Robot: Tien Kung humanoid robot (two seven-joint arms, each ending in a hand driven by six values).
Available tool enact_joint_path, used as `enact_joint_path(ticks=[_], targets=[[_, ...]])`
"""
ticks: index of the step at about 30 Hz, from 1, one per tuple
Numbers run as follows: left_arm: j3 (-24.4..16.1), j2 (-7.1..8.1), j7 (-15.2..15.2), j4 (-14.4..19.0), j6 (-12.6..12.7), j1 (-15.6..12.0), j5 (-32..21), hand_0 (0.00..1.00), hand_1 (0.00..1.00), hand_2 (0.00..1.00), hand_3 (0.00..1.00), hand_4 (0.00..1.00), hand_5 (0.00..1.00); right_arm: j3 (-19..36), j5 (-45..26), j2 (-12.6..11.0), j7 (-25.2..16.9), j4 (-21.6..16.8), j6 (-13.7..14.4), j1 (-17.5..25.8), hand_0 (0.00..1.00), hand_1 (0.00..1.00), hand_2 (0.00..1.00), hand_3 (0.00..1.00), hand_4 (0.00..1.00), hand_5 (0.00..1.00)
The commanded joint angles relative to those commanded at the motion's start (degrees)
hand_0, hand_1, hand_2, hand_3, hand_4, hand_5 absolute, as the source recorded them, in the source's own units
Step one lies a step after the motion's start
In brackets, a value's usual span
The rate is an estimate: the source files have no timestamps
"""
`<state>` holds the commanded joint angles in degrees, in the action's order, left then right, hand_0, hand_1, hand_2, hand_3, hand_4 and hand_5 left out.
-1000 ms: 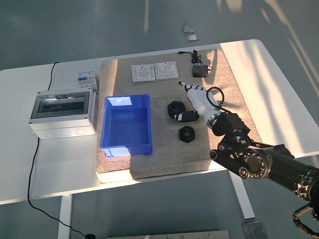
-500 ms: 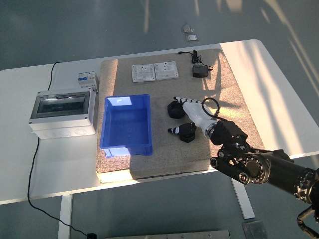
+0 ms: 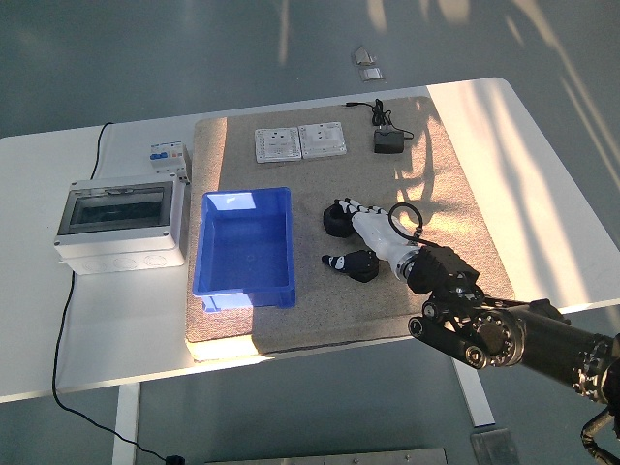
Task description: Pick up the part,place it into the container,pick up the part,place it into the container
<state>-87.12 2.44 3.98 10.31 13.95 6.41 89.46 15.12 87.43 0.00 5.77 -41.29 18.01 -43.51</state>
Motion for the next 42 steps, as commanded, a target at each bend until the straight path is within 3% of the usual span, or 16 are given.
enact_joint_path(ticks=[5, 6, 11, 12, 17, 18, 23, 24, 29, 30, 42], targets=[[-0.2, 0.05, 0.1, 0.0, 0.1, -0.1, 0.2, 0.658, 0.633, 0.565, 0.537, 0.547, 0.462, 0.3, 1.8, 0.0, 1.5, -0.6, -1.0, 0.1, 0.951, 0.825, 0.804, 0.830, 0.643, 0.354], [-0.2, 0.07, 0.1, 0.0, 0.1, -0.1, 0.3, 0.658, 0.633, 0.564, 0.536, 0.542, 0.460, 0.3, 2.5, 0.0, 2.1, -0.8, -1.5, 0.0, 0.932, 0.755, 0.733, 0.718, 0.598, 0.320], [-0.1, 0.10, 0.3, 0.0, 0.1, -0.1, 0.7, 0.658, 0.633, 0.564, 0.536, 0.542, 0.460, 0.4, 4.7, 0.0, 3.9, -1.7, -2.9, -0.1, 0.932, 0.755, 0.733, 0.718, 0.598, 0.320], [-0.1, 0.10, 0.3, 0.0, 0.1, -0.1, 0.7, 0.657, 0.632, 0.562, 0.536, 0.540, 0.461, 0.5, 5.1, 0.0, 4.2, -1.9, -3.0, -0.1, 0.945, 0.730, 0.640, 0.670, 0.566, 0.224], [-0.2, 0.06, 0.3, 0.0, 0.1, -0.2, 0.8, 0.657, 0.632, 0.562, 0.536, 0.540, 0.461, 1.1, 7.0, 0.0, 5.0, -2.5, -2.8, -0.1, 0.945, 0.730, 0.640, 0.670, 0.566, 0.224], [-0.2, 0.05, 0.3, 0.0, 0.1, -0.2, 0.8, 0.658, 0.633, 0.561, 0.536, 0.534, 0.467, 1.2, 7.3, 0.0, 5.1, -2.6, -2.7, -0.1, 0.942, 0.677, 0.509, 0.633, 0.470, 0.089], [-0.3, -0.04, 0.3, 0.0, 0.1, -0.2, 0.9, 0.658, 0.633, 0.561, 0.536, 0.534, 0.467, 1.8, 9.1, 0.0, 5.6, -3.0, -2.3, 0.0, 0.942, 0.677, 0.509, 0.633, 0.470, 0.089], [-0.3, -0.05, 0.3, 0.0, 0.1, -0.2, 0.9, 0.657, 0.633, 0.561, 0.536, 0.530, 0.467, 2.0, 9.5, 0.0, 5.7, -3.1, -2.2, 0.0, 0.937, 0.632, 0.446, 0.568, 0.394, 0.002], [-0.4, -0.10, 0.3, 0.0, 0.2, -0.3, 0.9, 0.657, 0.633, 0.561, 0.536, 0.530, 0.467, 3.3, 11.4, 0.0, 6.4, -3.8, -2.3, 0.0, 0.937, 0.632, 0.446, 0.568, 0.394, 0.002], [-0.3, -0.11, 0.3, 0.0, 0.2, -0.3, 0.9, 0.657, 0.633, 0.560, 0.535, 0.526, 0.470, 3.5, 11.7, 0.0, 6.6, -4.0, -2.4, 0.0, 0.928, 0.617, 0.428, 0.460, 0.352, 0.002], [-0.4, -0.13, 0.1, 0.0, 0.4, -0.6, 0.5, 0.656, 0.633, 0.559, 0.535, 0.524, 0.470, 7.0, 15.1, -2.5, 8.4, -7.6, -3.8, -0.2, 0.925, 0.608, 0.421, 0.441, 0.331, 0.002]])
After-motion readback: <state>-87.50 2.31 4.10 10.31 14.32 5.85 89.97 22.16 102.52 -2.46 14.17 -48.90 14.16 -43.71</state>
